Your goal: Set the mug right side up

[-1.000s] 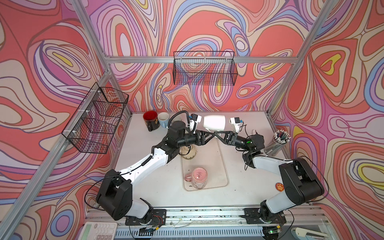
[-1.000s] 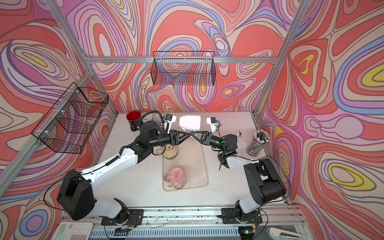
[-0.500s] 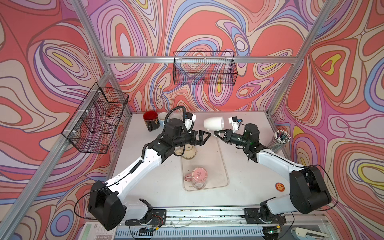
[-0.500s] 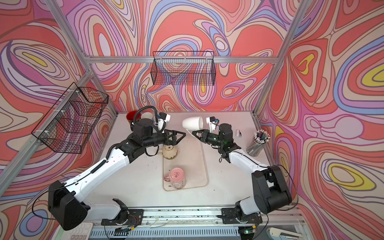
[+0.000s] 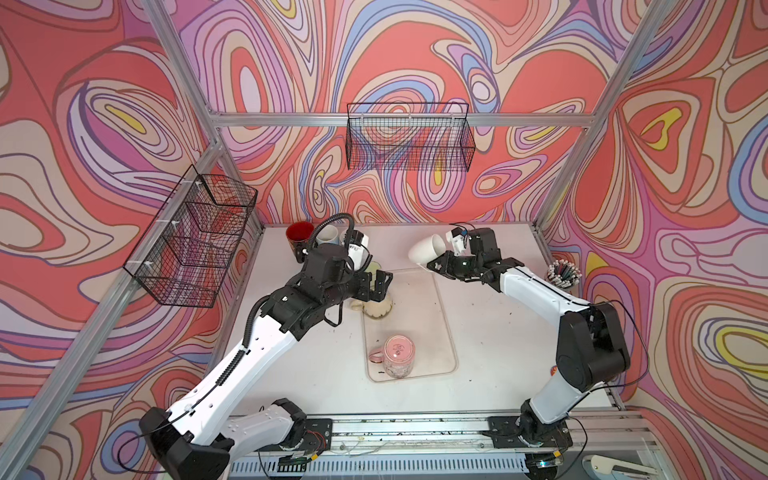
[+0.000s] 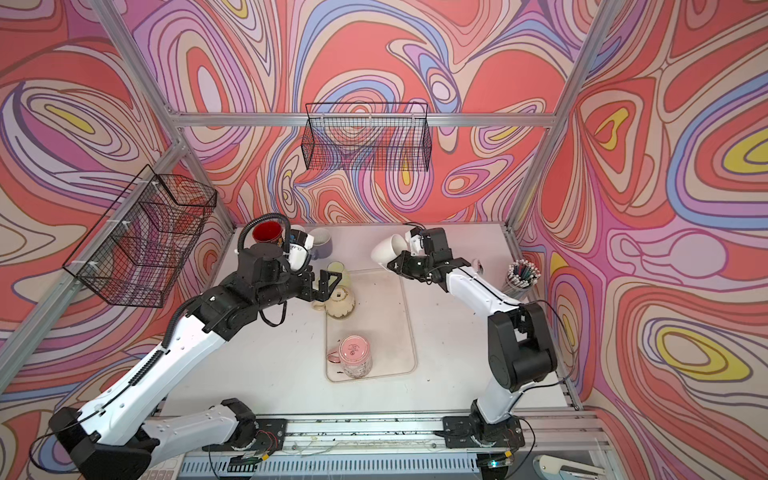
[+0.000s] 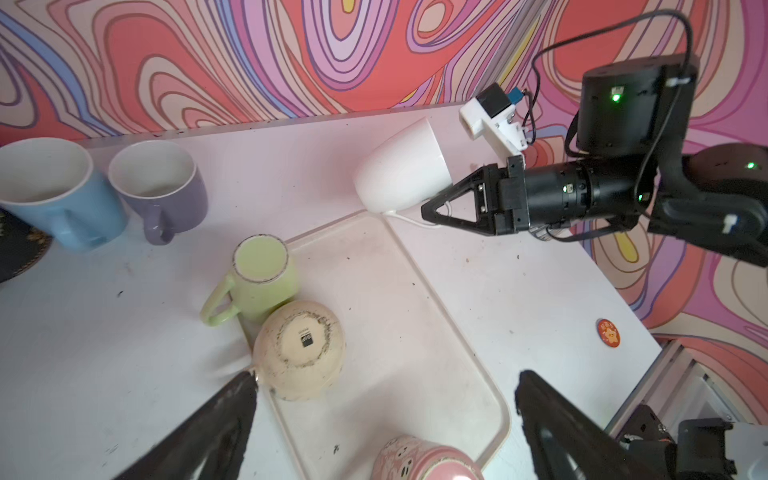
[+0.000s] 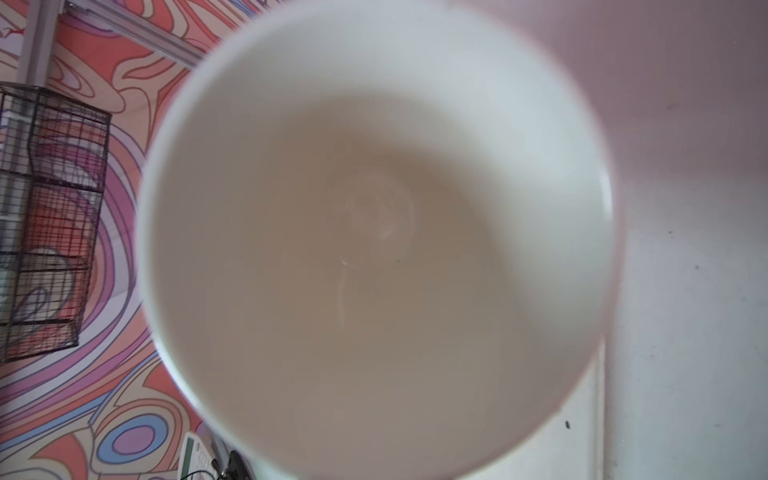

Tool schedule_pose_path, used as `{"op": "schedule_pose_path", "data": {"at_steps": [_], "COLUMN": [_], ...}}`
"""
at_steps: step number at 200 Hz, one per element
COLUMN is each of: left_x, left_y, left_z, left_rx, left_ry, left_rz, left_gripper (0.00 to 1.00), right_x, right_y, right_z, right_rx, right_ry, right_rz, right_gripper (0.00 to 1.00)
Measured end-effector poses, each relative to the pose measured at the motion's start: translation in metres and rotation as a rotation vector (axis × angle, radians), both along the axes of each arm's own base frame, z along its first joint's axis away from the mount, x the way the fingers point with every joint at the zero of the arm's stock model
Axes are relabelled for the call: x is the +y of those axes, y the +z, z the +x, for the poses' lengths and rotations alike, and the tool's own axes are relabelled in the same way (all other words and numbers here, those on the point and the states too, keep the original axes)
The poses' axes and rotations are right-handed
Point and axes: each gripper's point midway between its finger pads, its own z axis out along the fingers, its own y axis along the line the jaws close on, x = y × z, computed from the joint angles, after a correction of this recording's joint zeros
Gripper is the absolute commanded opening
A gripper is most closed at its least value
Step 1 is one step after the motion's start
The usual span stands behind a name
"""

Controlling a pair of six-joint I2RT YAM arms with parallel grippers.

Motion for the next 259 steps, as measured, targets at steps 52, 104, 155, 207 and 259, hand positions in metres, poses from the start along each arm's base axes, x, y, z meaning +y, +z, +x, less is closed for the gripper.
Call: {"op": "schedule_pose_path", "data": {"at_steps": [52, 104, 155, 207, 259], "left_x": [0.039, 0.068, 0.077, 0.071, 0.069], "left_y": [-0.007, -0.048, -0.054, -0.058, -0.059], "left_z": [-0.023, -0.043, -0.046, -0.05, -0.051], "left_rx": [-0.05, -0.009, -0.022, -0.02, -0.025], "left_ry": [0.073, 0.133, 0.15, 0.125, 0.117], "left_rz": [0.099, 0.179, 0.207, 0.214, 0.227], "left_gripper": [1.0, 1.0, 1.0, 1.0, 1.0], "right_x": [0.017, 0.059, 0.081, 0.077, 0.09], "right_y": [-0.006, -0.03, -0.048, -0.06, -0.062], "right_z": [0.029, 0.049, 0.083, 0.094, 0.106], "right_rx": [-0.001, 0.005, -0.032, -0.055, -0.118], "right_ry": [0.03, 0.101, 0.102, 0.11, 0.142], "right_rz": [-0.188, -0.383, -0.539, -0.617, -0.607], "right_gripper": [0.0, 0.0, 0.0, 0.0, 0.0]}}
